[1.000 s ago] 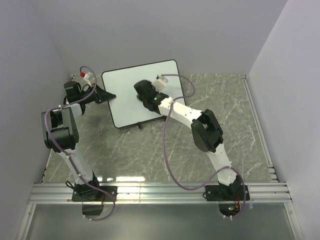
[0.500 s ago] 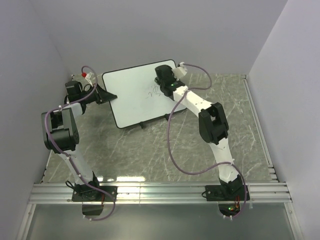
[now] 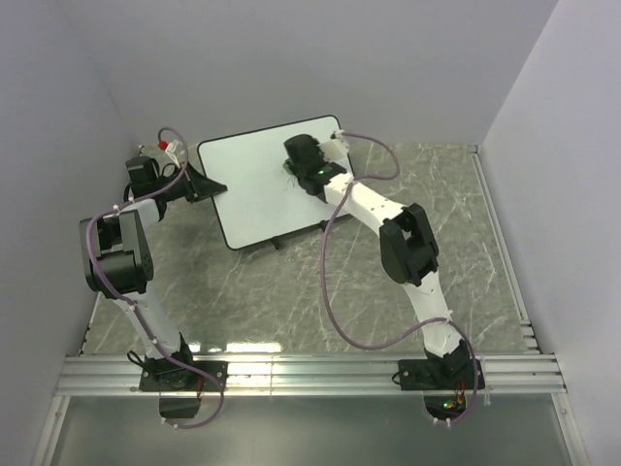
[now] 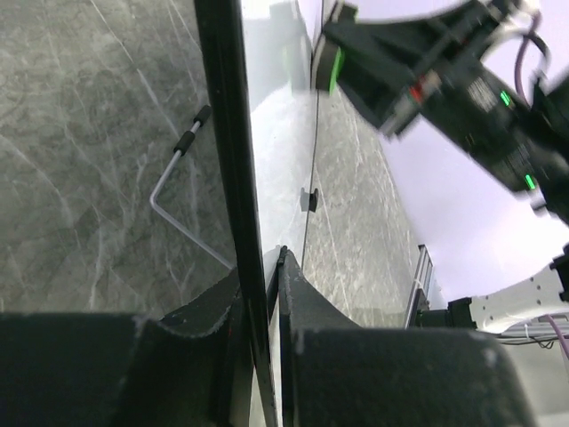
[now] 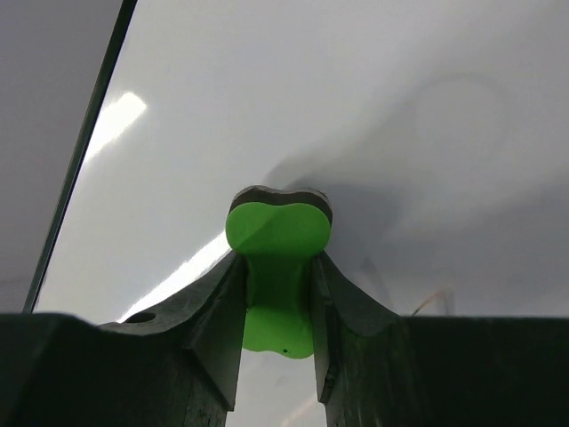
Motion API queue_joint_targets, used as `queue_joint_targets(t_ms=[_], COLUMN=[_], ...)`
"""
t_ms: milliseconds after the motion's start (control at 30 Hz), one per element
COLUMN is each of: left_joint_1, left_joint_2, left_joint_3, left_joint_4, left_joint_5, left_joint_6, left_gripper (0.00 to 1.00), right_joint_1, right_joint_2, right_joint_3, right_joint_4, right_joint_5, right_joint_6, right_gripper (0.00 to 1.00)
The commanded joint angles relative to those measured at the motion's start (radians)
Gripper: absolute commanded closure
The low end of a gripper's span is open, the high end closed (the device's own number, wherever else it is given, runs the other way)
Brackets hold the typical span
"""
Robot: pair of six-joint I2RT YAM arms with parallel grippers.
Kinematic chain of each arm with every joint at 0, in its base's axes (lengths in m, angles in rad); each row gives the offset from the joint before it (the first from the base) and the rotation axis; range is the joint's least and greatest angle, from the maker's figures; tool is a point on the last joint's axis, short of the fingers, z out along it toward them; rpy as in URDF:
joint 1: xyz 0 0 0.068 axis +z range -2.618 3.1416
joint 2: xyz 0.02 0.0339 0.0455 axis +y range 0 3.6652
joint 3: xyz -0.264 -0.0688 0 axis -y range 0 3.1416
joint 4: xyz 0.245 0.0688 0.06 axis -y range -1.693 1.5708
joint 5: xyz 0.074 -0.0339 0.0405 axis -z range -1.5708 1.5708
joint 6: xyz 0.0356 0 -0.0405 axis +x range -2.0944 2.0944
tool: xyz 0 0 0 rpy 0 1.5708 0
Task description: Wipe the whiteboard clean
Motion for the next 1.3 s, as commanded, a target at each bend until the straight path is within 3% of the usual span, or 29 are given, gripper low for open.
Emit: queue_joint_targets(t_ms=[0,300,567,800,1133,1267], left_joint_1=[0.005,0.005,0.005,0.003,-0.002,0.000], left_joint_2=[-0.041,-0.043,-0.041,-0.040,-0.035,-0.032], left_joint_3=[0.038,0.046,0.050,0.050,0.054,0.058], left_joint_4=[0.011,-0.021,-0.024,-0.019,-0.035,-0.039], left_joint_5=[-0.032,-0.035,-0.032,-0.031,-0.037,-0.034], left_joint_6=[0.104,0.127,0.130,0.127,0.138,0.141], left_gripper=[1.00,1.00,1.00,1.00,1.00,1.00], right_joint_1=[0.115,0.142,-0.039,-0.122,0.019,0.112], right_joint_2=[0.073,0.018,-0.097,-0.079,0.018,0.010], right_joint_3=[-0.011,-0.126,-0.284,-0.277,-0.062,-0.071], right_joint_4=[-0.107,-0.101,-0.042,-0.051,-0.138,-0.158], right_joint_5=[-0.105,-0.081,-0.012,-0.010,-0.039,-0.041], right_joint_6=[0.086,0.142,0.109,0.088,0.166,0.217], right_gripper=[1.00,1.00,1.00,1.00,1.00,1.00])
